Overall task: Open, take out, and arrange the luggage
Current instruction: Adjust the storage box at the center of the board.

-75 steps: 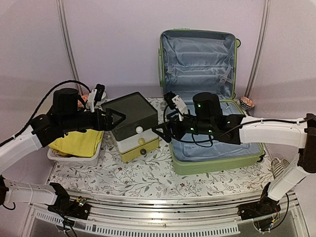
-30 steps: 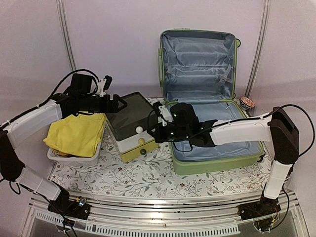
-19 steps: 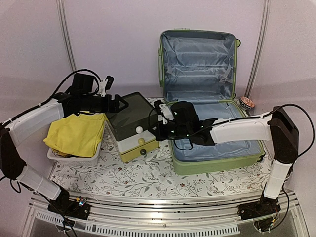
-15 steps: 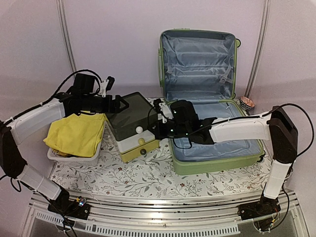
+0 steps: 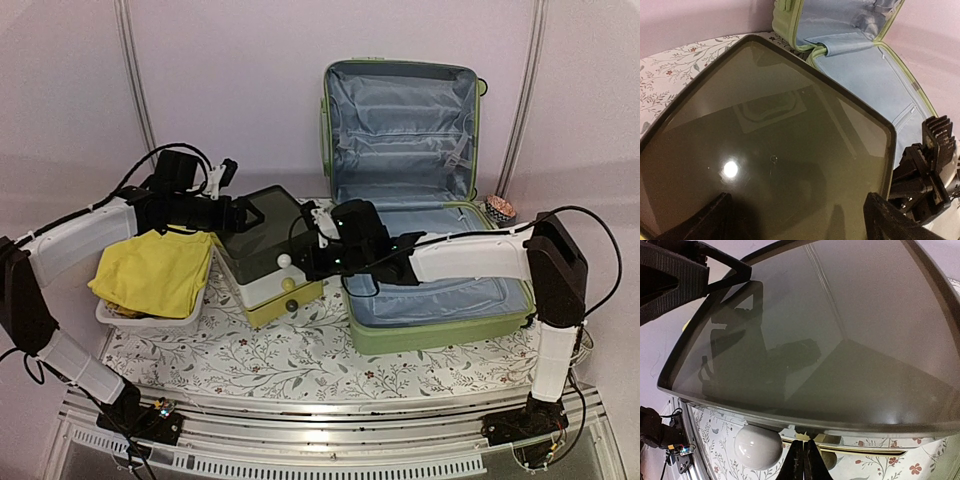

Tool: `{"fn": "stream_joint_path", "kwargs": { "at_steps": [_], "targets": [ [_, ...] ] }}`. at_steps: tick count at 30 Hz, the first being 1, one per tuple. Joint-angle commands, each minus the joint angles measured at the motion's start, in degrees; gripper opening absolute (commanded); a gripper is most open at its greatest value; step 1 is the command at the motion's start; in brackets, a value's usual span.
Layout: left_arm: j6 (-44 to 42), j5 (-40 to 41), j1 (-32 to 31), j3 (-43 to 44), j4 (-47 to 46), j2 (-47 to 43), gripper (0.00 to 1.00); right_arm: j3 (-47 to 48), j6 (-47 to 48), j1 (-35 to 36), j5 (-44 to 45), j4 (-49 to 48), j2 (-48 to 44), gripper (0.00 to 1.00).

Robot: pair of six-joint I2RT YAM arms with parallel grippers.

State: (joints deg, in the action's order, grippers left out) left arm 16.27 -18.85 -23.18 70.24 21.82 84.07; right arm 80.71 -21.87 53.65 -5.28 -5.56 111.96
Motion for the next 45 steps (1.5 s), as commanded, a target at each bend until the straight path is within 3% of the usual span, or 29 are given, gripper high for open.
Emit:
{"fn": "stream_joint_path", "kwargs": {
  "at_steps": [1, 11, 19, 25, 33, 45],
  "targets": [
    [-0.5, -0.22, 0.49, 0.86, 1.77, -1.86, 0.92, 0.19, 0.98, -0.89, 2.38, -0.55, -1.2, 0.02],
    [-0.63, 1.39, 0.46, 0.34, 1.95, -5.64, 0.92, -10.04, 8.56, 3.62, 9.84, -0.04, -10.28, 0.02],
    [-0.45, 2.78, 0.54, 0.1, 2.43, -6.71, 0.92, -19.28, 18.86, 8.59, 8.83, -4.32, -13.16, 0.02],
    [-0.19, 3.02, 0.59, -0.12, 2.35, -6.96, 0.92, -21.25, 31.45, 13.68, 17.21, -4.28, -9.79, 0.03],
    [-0.36, 3.1, 0.52, -0.31, 2.71, -6.55, 0.93, -19.37, 45.99, 14.12, 24.22, -4.37, -4.03, 0.02],
    [-0.89, 4.08, 0.67, -1.46, 3.4, -7.9, 0.92, -14.74, 57.37, 14.14, 31.17, -5.69, 5.64, 0.02]
  ]
}}
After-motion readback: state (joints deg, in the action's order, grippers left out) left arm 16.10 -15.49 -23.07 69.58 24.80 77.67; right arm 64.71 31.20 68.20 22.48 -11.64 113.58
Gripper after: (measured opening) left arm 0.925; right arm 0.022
